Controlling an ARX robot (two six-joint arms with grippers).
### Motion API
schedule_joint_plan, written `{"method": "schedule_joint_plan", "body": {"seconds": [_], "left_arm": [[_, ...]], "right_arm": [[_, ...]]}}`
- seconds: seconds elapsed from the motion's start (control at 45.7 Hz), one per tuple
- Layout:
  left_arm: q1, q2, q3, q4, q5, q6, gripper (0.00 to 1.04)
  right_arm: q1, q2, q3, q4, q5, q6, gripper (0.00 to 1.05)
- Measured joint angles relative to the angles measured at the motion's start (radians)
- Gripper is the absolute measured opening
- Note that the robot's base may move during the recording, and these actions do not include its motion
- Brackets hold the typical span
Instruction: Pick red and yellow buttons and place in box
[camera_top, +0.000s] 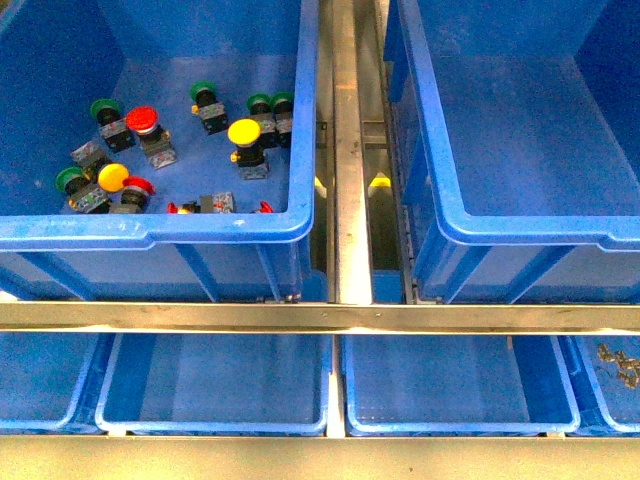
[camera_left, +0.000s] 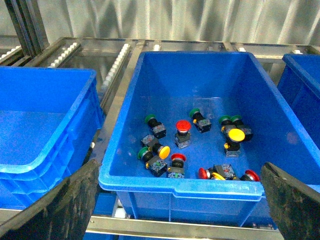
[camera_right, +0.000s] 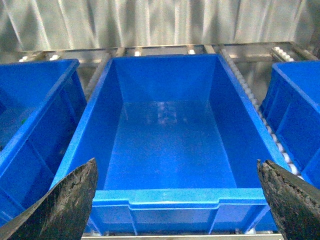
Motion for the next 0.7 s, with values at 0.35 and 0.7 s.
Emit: {"method": "schedule_joint_plan", "body": {"seconds": [0.35, 0.7], "left_arm": [[0.0, 0.0, 0.0, 0.0, 0.0, 0.0, 0.97], [0.0, 0.0, 0.0, 0.0, 0.0, 0.0, 0.97]], "right_arm": [[0.0, 0.0, 0.0, 0.0, 0.0, 0.0, 0.97], [0.0, 0.0, 0.0, 0.0, 0.0, 0.0, 0.97]]}}
